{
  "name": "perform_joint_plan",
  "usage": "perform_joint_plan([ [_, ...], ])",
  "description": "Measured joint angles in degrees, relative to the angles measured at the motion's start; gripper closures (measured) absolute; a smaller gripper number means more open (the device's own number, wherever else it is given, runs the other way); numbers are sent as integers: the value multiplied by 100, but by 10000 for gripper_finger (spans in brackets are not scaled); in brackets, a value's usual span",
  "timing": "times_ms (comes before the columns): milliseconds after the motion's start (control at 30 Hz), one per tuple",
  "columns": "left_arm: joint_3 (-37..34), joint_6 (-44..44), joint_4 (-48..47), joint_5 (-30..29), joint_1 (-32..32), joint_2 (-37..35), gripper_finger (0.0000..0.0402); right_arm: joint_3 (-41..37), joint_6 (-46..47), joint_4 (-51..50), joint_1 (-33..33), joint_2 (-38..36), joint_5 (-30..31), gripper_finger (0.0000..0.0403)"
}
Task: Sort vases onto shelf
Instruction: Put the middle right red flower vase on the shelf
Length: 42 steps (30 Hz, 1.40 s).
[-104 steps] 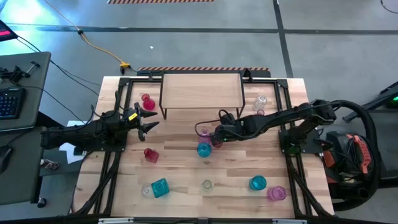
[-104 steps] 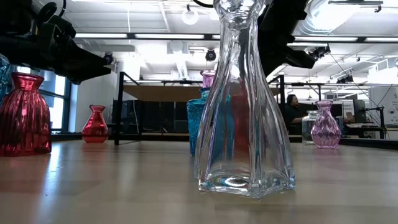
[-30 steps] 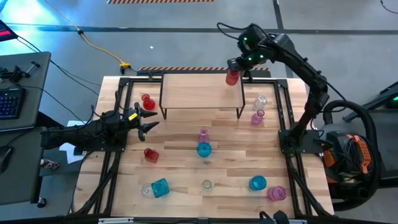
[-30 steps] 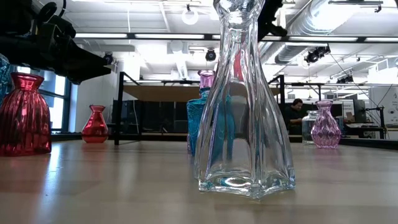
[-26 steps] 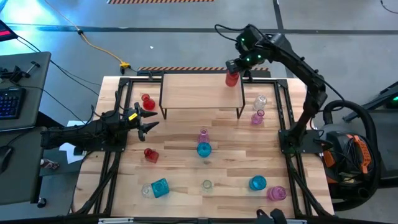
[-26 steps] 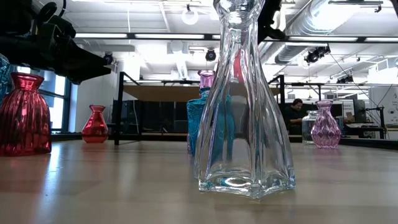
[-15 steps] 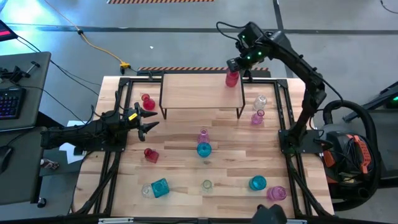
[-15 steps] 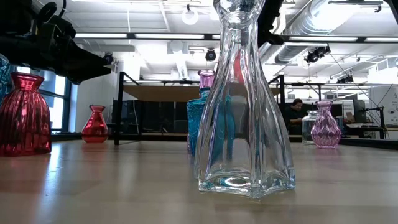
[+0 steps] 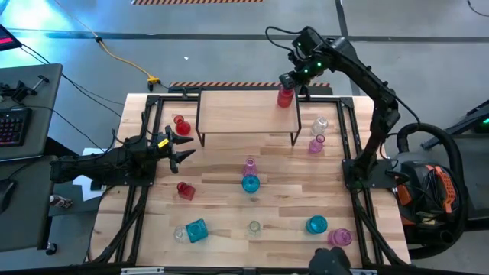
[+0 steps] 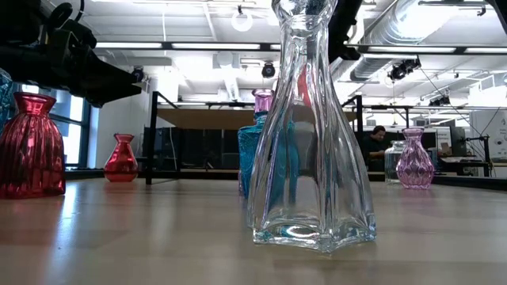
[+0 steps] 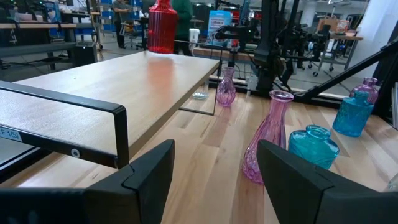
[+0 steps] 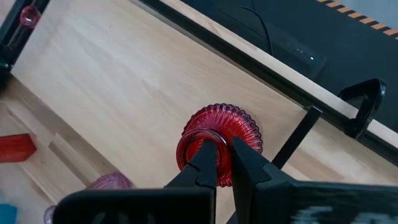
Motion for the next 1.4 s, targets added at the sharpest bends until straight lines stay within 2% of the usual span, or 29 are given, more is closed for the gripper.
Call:
perform_joint_plan([
  [1233,0,-1,0,-1,0,2,181,0,-233,159,-161,101,-141,402],
  [1400,0,0,-2,0,0,0,181,0,-198,113,-161,184,-138,385],
])
